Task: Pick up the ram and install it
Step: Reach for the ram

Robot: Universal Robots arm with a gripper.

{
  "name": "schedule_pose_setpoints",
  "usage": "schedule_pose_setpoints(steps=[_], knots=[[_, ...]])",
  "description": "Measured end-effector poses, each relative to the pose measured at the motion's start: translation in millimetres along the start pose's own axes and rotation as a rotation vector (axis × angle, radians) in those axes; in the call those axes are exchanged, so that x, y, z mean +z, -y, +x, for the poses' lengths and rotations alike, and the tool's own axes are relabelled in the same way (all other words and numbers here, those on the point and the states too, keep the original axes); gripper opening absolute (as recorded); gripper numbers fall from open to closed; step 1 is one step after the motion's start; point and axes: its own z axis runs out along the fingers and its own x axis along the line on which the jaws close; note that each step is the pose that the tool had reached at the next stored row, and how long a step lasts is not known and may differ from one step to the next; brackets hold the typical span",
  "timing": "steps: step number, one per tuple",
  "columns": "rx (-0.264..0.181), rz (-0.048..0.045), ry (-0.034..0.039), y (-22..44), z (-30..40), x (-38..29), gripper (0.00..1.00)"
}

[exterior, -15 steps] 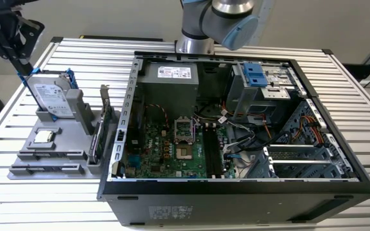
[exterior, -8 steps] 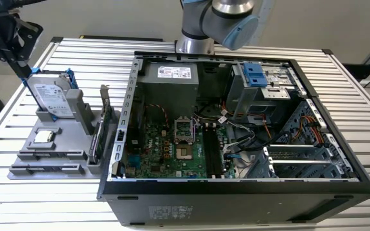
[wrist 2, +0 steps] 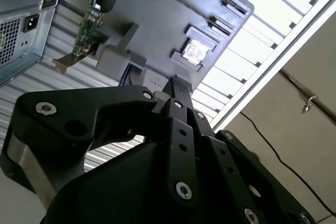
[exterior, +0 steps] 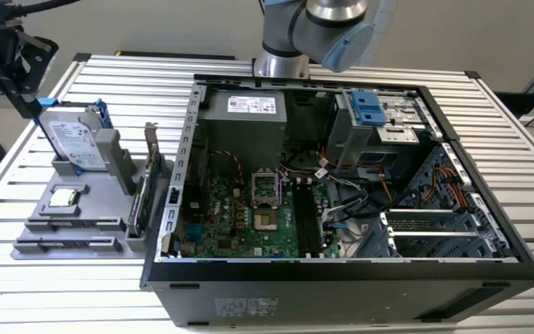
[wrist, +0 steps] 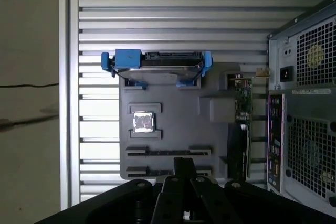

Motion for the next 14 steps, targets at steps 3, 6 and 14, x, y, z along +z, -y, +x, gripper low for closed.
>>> schedule_pose_setpoints(steps=[3, 6, 14], knots=[[0.0, 0.0, -0.0005, 3.1, 0.0, 0.0, 0.0], [0.0, 0.0, -0.0011, 6.4, -0.1, -0.1, 0.0], [0.0, 0.0, -0.0028, 15.5, -0.3, -0.3, 0.0]])
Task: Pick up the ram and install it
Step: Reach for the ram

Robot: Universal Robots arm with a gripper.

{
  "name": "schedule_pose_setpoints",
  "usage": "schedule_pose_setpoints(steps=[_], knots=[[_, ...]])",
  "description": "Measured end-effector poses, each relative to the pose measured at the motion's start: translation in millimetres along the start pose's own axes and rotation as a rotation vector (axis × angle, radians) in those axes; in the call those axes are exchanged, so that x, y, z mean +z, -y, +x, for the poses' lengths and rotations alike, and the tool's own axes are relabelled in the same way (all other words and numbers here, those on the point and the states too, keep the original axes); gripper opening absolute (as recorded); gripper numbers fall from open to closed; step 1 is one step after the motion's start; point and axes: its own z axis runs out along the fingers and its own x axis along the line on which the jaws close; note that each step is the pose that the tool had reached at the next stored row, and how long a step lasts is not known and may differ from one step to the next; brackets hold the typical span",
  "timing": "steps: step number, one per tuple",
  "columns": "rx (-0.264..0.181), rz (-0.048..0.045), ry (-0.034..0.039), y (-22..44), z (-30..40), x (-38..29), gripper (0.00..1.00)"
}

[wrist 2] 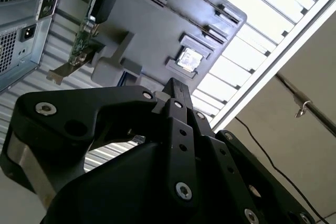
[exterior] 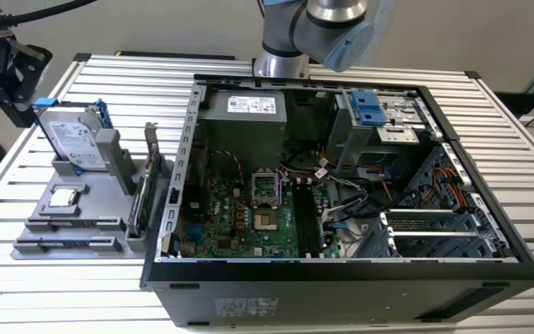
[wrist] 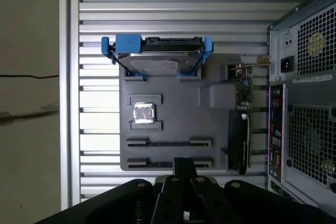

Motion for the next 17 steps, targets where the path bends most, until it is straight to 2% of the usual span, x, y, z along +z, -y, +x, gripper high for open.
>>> schedule_pose_setpoints(steps=[17], knots=[[0.0, 0.0001, -0.0065, 16.0, -0.3, -0.3, 0.0]])
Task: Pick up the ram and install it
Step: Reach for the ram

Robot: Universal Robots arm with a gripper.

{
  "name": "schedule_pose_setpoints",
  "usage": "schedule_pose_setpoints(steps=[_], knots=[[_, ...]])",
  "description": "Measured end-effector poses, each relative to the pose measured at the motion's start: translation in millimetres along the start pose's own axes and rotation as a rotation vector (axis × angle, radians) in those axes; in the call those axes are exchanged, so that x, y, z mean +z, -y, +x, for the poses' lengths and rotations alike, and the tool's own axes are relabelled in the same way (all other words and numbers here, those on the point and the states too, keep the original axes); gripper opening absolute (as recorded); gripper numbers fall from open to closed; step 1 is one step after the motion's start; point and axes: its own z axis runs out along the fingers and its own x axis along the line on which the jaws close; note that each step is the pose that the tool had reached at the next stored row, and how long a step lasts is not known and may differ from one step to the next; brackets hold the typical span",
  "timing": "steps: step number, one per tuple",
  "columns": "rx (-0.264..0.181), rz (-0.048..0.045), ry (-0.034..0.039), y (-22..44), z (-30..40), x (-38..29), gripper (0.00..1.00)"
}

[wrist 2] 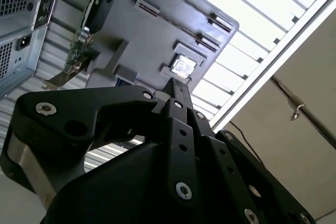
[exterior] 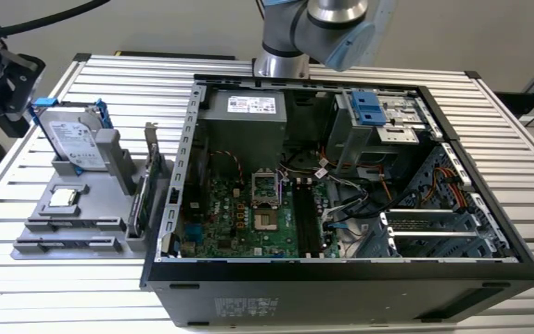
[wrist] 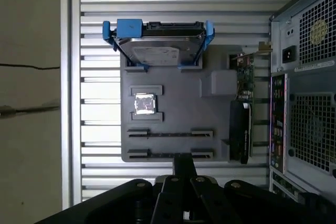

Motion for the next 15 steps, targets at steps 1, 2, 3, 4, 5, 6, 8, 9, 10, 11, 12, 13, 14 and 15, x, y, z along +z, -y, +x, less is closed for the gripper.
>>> schedule_pose_setpoints(steps=[1, 2, 3, 4, 5, 6, 8, 9, 10, 11, 12, 13, 14, 15], knots=[[0.0, 0.0, -0.0004, 1.0, 0.0, -0.1, 0.0], [0.0, 0.0001, -0.0008, 1.9, 0.0, -0.1, 0.0], [0.0, 0.0001, -0.0013, 2.9, -0.1, -0.1, 0.0], [0.0, 0.0001, -0.0016, 3.8, -0.1, -0.1, 0.0], [0.0, 0.0, -0.0019, 4.8, -0.1, -0.1, 0.0], [0.0, 0.0, -0.0023, 5.7, -0.1, -0.1, 0.0], [0.0, 0.0001, -0.0031, 7.4, -0.1, -0.3, 0.0], [0.0, 0.0001, -0.0033, 8.4, -0.2, -0.2, 0.0], [0.0, 0.0001, -0.0037, 9.3, -0.2, -0.2, 0.0], [0.0, 0.0001, -0.004, 10.2, -0.2, -0.3, 0.0], [0.0, 0.0001, -0.0044, 11.1, -0.2, -0.4, 0.0], [0.0, 0.0001, -0.0048, 12.0, -0.2, -0.4, 0.0], [0.0, 0.0001, -0.0051, 12.9, -0.2, -0.4, 0.0], [0.0, 0.0001, -0.0055, 13.7, -0.2, -0.4, 0.0]])
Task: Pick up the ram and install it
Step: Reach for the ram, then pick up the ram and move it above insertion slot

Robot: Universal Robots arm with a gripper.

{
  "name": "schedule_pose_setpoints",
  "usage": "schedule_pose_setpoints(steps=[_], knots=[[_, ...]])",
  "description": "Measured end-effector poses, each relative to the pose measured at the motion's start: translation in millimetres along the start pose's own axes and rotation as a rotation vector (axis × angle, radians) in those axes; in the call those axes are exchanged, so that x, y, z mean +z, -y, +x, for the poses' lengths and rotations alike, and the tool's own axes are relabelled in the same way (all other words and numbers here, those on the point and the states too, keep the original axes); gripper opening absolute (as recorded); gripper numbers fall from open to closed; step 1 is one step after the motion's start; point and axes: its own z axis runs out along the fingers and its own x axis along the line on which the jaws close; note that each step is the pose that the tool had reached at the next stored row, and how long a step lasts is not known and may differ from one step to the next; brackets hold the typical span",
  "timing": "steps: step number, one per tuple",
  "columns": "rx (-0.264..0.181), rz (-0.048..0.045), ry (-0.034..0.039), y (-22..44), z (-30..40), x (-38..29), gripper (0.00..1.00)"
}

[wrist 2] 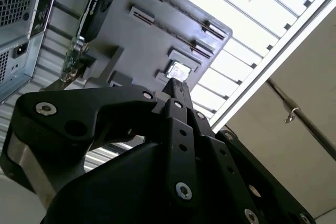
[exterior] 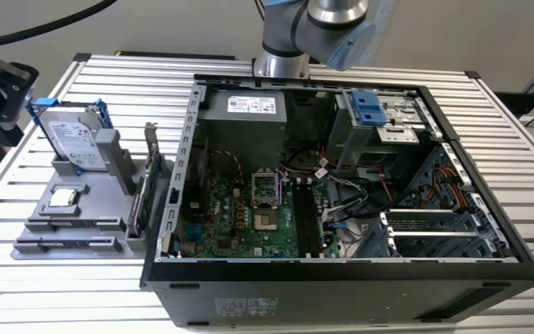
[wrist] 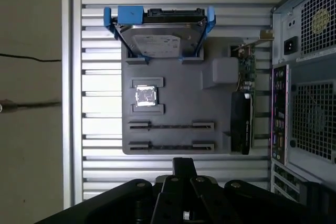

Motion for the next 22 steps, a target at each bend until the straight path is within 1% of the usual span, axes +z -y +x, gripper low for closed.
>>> schedule_pose_setpoints(steps=[12, 18, 22], knots=[[0.0, 0.0, -0.0033, 9.5, -0.2, -0.3, 0.0], [0.0, 0.0, -0.0034, 12.5, -0.2, -0.4, 0.0], [0.0, 0.0, -0.0042, 13.3, -0.3, -0.4, 0.0]])
